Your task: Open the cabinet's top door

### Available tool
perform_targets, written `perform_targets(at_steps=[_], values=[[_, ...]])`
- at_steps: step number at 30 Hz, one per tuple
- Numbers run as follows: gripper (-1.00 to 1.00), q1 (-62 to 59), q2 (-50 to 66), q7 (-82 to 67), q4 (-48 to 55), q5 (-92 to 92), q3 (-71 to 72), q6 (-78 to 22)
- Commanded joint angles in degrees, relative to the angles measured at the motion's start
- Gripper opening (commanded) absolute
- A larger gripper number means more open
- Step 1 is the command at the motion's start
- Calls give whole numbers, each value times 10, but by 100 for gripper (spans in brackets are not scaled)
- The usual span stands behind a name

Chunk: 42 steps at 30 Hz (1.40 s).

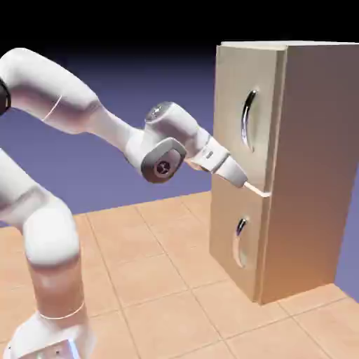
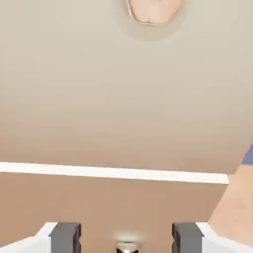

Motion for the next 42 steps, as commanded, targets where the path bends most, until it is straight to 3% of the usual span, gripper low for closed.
perform_targets(at_steps=[1, 42], values=[[0, 6, -4, 20, 2, -25, -7, -2], [0, 268, -165, 848, 89, -1047, -274, -78]])
